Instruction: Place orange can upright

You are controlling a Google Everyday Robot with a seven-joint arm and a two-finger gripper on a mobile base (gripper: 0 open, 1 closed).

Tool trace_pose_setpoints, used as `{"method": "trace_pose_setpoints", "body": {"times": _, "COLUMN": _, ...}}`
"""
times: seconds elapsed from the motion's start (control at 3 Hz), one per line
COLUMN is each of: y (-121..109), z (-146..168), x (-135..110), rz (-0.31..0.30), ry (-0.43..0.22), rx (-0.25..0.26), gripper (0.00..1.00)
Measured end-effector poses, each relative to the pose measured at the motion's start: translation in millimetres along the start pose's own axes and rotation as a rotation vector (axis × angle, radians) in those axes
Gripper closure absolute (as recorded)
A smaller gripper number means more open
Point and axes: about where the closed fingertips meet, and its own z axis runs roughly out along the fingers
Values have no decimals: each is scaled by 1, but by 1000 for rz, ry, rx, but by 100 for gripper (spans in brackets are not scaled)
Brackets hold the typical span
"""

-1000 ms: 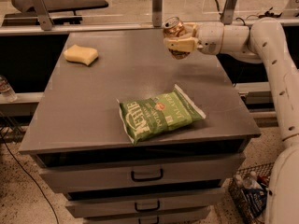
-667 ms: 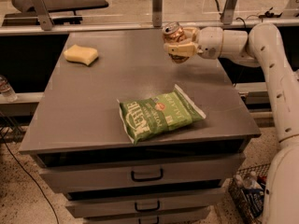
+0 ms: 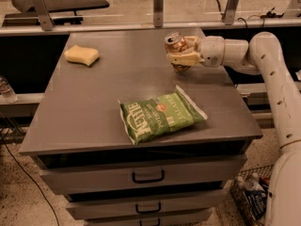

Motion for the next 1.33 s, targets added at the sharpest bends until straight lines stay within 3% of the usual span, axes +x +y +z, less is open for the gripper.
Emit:
{"method": "trace_pose_setpoints", "body": {"times": 0.33, "y": 2, "z": -4, "x": 10, "rz": 12, "ry": 6, "rx": 5, "gripper": 13}}
{"method": "trace_pose_setpoints", "body": {"times": 0.67, "y": 1, "z": -14, "x": 16, "rz": 21, "ry": 22, "rx": 25, "gripper": 0}}
{"method": "trace_pose_setpoints", "body": {"times": 1.33, "y": -3, "z": -42, "x": 17, "rz": 30, "ry": 79, "rx": 104, "gripper": 0}}
